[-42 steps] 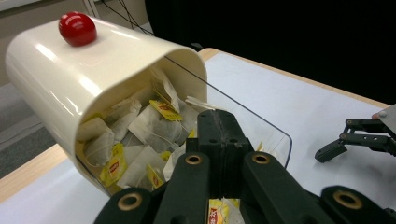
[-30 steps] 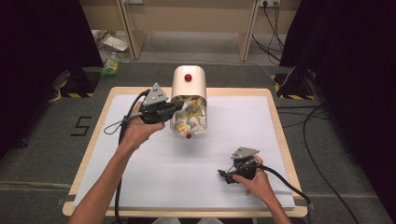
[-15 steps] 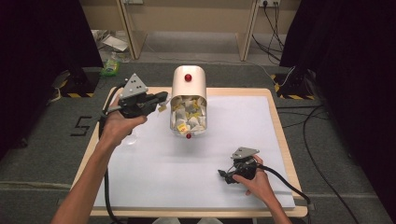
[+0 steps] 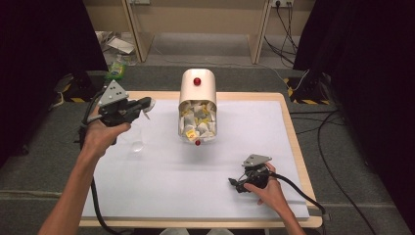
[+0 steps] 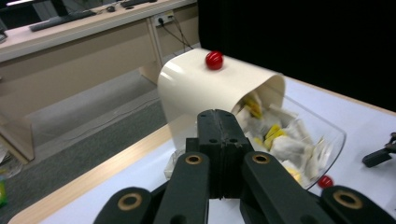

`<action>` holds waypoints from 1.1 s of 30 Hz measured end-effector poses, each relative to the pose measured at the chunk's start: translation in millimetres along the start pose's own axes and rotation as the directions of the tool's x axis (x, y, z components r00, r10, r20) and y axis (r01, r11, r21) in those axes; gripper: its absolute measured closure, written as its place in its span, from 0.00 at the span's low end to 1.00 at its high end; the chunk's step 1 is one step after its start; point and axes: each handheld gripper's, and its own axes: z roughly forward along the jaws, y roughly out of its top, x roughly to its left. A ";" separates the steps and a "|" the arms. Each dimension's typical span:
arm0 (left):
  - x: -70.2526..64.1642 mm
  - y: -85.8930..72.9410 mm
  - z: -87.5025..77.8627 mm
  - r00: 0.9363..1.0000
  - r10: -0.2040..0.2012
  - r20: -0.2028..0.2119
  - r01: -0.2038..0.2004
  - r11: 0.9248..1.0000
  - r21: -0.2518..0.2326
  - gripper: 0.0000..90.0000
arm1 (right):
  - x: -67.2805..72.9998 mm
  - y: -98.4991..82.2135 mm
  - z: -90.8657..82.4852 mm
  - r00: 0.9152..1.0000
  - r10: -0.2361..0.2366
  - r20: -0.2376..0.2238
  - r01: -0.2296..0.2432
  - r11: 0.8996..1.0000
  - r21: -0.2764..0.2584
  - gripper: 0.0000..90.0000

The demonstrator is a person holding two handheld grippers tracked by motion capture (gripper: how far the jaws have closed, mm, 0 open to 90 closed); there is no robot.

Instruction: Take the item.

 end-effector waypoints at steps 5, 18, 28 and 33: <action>12.7 -16.4 -4.8 0.999 -0.029 -0.027 0.029 0.999 0.014 0.99 | 0.1 -0.1 0.2 1.000 0.000 0.001 0.000 1.000 -0.002 0.11; 36.8 -54.4 -6.5 0.992 -0.096 -0.086 0.100 0.994 0.047 0.99 | 0.1 -0.1 0.2 1.000 -0.002 0.002 0.002 1.000 -0.003 0.11; 48.1 -75.3 -1.1 0.986 -0.131 -0.106 0.140 0.987 0.080 0.99 | 0.1 -0.1 0.2 1.000 -0.002 0.002 0.002 1.000 -0.003 0.11; 49.2 -82.1 3.4 0.985 -0.138 -0.106 0.148 0.984 0.096 0.99 | 0.2 -0.2 0.2 1.000 -0.001 0.001 0.001 1.000 -0.002 0.11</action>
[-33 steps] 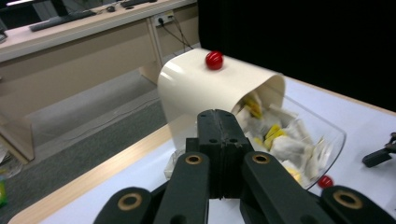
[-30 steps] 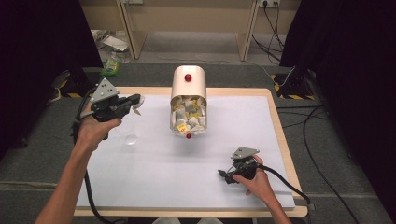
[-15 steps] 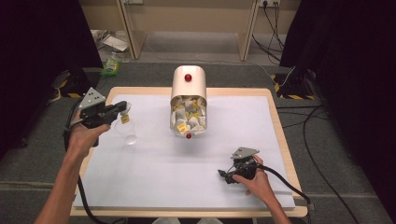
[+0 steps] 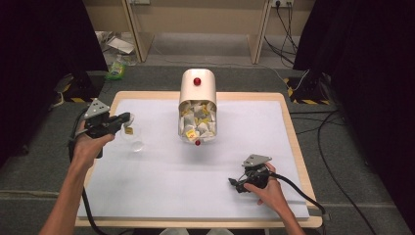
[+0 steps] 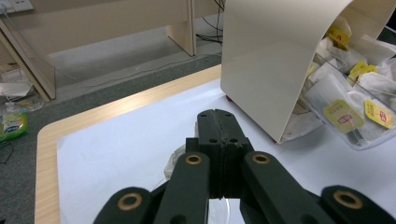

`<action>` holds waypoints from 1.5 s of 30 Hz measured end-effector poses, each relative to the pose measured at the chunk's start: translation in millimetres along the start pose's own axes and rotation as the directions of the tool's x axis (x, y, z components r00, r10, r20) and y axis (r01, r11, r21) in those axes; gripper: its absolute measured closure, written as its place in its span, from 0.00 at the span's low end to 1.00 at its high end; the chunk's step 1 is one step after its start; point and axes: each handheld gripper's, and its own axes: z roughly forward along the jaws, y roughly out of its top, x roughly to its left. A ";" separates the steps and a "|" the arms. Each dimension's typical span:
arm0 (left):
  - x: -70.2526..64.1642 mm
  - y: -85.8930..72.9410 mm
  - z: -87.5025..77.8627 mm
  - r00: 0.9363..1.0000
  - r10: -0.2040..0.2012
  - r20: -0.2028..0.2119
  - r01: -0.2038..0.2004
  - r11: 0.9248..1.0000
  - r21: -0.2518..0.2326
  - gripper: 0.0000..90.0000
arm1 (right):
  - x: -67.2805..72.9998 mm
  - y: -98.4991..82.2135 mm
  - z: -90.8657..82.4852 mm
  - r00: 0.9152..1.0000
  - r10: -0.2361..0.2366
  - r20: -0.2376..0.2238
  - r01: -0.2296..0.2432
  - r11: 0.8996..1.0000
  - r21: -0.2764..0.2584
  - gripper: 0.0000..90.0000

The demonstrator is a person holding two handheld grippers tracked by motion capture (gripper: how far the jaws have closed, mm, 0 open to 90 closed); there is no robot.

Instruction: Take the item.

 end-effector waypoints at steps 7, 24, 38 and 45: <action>4.1 -10.3 9.6 1.000 -0.016 -0.009 0.016 0.999 0.029 0.99 | 0.0 0.0 0.0 1.000 0.000 0.000 0.000 1.000 0.000 0.11; 10.8 -30.4 29.5 0.999 -0.044 -0.022 0.046 0.995 0.089 0.97 | 0.0 0.0 -0.1 1.000 0.000 0.000 0.000 1.000 0.001 0.11; 7.6 -29.5 25.5 0.999 -0.041 -0.008 0.041 0.996 0.083 0.76 | 0.1 0.0 -0.1 1.000 0.000 0.000 0.000 1.000 0.002 0.11; 5.0 -28.6 23.8 0.997 -0.072 0.021 0.071 0.996 0.057 0.56 | 0.0 0.0 -0.1 1.000 0.000 0.000 0.000 1.000 0.002 0.11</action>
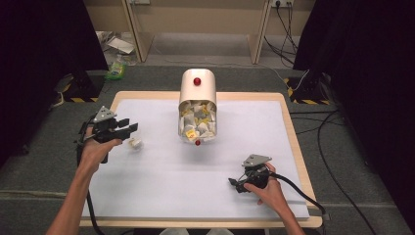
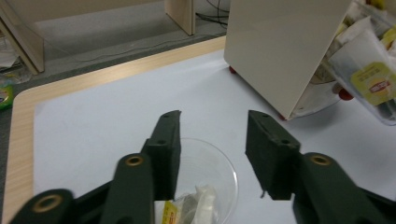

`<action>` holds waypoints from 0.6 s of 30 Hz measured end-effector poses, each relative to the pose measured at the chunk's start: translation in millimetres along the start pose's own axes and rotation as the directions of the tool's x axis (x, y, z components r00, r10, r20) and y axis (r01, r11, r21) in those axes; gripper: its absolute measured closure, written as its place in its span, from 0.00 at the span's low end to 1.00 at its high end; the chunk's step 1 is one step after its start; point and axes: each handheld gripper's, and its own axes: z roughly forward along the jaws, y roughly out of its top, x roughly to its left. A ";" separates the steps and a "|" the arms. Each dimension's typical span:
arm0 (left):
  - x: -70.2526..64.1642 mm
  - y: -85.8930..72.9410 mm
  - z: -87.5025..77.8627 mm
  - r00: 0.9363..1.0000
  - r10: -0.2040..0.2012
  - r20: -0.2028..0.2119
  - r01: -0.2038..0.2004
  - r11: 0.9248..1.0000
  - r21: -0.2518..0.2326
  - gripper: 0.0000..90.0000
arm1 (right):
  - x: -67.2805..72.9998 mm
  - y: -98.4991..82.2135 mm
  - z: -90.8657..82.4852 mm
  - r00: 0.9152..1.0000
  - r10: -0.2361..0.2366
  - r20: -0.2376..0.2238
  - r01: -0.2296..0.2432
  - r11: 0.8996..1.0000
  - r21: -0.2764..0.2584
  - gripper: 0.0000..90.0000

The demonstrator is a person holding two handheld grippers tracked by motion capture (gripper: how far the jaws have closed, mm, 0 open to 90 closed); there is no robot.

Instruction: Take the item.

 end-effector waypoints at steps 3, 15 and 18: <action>-1.0 -1.5 -0.2 1.000 -0.016 0.014 0.016 1.000 -0.004 0.45 | 0.0 0.0 0.0 1.000 0.000 0.000 0.000 1.000 0.000 0.11; -22.9 -7.6 2.1 0.998 -0.025 0.055 0.026 1.000 -0.007 0.17 | 0.0 0.0 0.0 1.000 0.000 0.000 0.000 1.000 0.000 0.11; -29.1 -8.9 1.8 0.998 -0.016 0.065 0.017 1.000 -0.011 0.17 | 0.0 0.0 0.0 1.000 0.000 0.000 0.000 1.000 0.000 0.11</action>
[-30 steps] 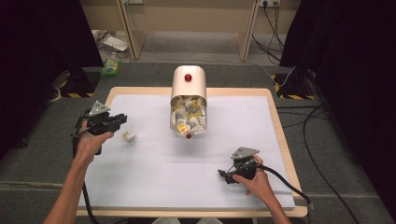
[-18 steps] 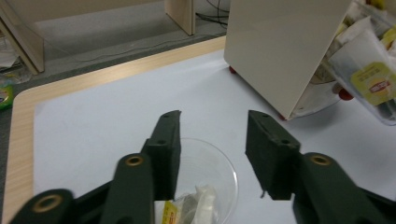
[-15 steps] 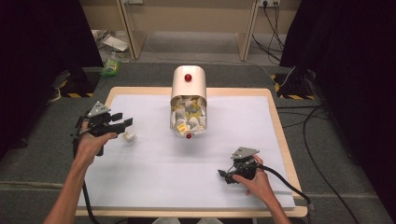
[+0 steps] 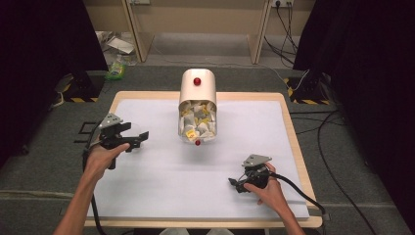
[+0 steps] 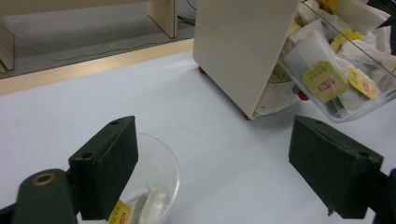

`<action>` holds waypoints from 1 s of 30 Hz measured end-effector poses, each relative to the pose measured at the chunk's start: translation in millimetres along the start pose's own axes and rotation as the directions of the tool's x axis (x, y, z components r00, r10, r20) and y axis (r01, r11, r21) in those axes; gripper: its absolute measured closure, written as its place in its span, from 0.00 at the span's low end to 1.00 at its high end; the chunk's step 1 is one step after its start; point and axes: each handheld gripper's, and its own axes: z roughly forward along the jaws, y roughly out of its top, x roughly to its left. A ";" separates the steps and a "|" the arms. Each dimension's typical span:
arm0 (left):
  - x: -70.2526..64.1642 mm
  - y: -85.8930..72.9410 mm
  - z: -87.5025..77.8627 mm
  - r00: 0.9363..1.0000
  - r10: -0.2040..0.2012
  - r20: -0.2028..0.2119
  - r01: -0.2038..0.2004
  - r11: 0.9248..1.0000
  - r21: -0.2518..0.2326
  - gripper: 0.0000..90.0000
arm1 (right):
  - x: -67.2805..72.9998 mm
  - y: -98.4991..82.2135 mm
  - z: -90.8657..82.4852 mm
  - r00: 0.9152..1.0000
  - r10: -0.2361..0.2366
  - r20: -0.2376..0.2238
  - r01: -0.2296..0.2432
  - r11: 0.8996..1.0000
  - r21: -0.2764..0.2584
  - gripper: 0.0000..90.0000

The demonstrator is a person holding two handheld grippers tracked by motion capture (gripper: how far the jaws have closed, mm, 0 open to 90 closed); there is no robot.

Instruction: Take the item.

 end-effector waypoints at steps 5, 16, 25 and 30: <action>-12.2 -0.8 -1.2 1.000 0.021 0.019 -0.021 1.000 -0.010 0.17 | 0.0 0.0 0.0 1.000 0.000 0.000 0.000 1.000 0.000 0.11; -35.3 -8.3 4.9 0.998 0.047 0.049 -0.046 0.999 -0.020 0.18 | 0.0 0.0 0.0 1.000 -0.001 0.000 0.001 1.000 0.000 0.11; -46.9 -14.6 8.7 0.995 0.055 0.077 -0.054 0.998 -0.020 0.18 | 0.1 0.0 0.0 1.000 0.000 0.001 0.000 1.000 0.000 0.11; -51.0 -20.4 12.0 0.995 0.052 0.087 -0.052 0.999 -0.009 0.18 | 0.0 0.0 0.0 1.000 -0.001 0.001 0.001 1.000 -0.001 0.11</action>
